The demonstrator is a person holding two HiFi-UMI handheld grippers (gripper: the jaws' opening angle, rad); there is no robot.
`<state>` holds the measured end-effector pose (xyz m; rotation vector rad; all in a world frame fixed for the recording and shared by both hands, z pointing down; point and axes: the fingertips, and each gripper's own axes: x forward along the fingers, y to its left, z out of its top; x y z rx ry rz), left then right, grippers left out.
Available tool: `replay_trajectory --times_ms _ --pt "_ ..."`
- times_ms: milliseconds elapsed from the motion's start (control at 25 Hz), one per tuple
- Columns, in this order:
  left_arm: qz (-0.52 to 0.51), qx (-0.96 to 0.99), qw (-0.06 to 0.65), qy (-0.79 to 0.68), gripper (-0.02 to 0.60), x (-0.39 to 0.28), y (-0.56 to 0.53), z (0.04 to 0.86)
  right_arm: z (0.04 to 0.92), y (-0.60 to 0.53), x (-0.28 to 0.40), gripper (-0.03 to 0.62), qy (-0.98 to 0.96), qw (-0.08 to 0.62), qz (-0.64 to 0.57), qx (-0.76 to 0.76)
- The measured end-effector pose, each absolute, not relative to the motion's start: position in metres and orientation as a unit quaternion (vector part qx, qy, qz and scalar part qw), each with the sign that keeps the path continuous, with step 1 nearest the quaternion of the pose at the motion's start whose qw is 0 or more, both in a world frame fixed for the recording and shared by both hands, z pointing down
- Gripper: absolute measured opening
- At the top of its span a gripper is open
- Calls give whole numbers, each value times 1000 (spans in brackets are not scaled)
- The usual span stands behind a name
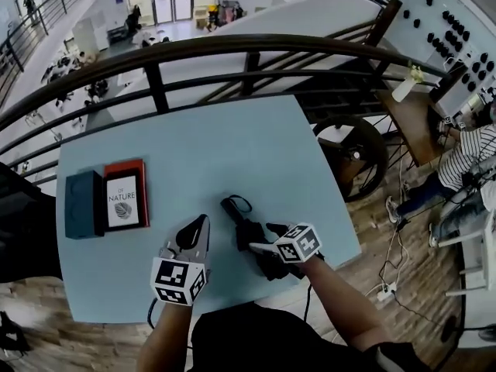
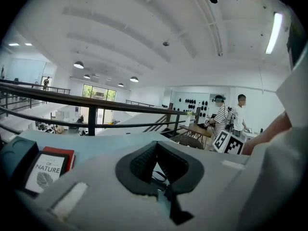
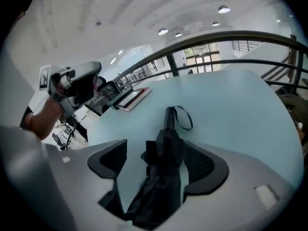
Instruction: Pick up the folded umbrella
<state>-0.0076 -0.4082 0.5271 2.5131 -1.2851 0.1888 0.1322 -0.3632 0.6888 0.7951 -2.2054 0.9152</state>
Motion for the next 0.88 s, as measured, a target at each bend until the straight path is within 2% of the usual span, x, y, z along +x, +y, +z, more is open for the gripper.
replay_trajectory --times_ms 160,440,560,600,880 --pt "79 878 166 -442 6 -8 -401 540 733 -355 133 373 -809 375 353 284" --pt "89 870 179 -450 6 -17 -392 560 769 -349 126 373 -780 441 356 264" --pt "92 867 187 -452 6 -19 -389 563 776 -349 121 366 -780 463 332 259" --pt "93 866 189 -453 6 -20 -388 563 777 -350 122 341 -779 471 321 261" --pt "89 861 188 -464 6 -25 -382 558 786 -343 111 338 -765 541 245 249"
